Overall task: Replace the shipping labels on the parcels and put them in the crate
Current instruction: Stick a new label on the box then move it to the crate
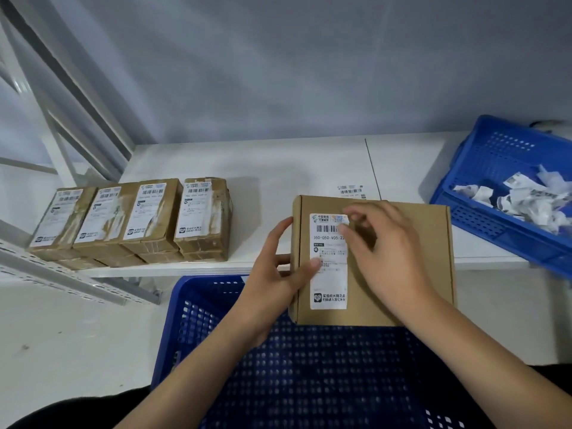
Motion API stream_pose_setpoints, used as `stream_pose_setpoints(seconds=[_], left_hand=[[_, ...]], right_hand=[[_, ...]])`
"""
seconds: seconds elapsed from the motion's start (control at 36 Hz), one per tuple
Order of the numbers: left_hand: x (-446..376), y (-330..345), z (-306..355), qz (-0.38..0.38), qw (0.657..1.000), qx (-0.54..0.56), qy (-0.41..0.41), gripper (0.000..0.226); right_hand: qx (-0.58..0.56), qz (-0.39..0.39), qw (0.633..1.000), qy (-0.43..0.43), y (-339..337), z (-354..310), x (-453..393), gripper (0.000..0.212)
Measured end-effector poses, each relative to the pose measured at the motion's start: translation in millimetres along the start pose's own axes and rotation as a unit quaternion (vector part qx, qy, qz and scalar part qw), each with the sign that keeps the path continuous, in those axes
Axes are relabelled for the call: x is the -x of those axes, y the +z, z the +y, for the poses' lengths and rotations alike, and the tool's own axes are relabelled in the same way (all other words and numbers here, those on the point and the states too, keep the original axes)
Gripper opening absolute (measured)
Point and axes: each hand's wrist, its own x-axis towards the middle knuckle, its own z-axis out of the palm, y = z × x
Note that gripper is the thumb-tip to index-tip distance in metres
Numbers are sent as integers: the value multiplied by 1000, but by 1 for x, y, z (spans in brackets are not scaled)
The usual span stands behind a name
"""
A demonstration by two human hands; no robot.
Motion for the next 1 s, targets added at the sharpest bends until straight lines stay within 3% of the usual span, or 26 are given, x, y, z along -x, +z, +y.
stream_pose_setpoints(seconds=[0.22, 0.42, 1.0], left_hand=[[3, 3, -4, 6, 1000, -10, 18, 71], [2, 2, -4, 13, 1000, -17, 23, 71], [1, 3, -2, 12, 998, -56, 19, 65]], right_hand=[[-2, 5, 999, 35, -2, 7, -4, 7], [27, 10, 1000, 1, 3, 4, 1, 9], [16, 19, 997, 76, 1, 2, 2, 7]])
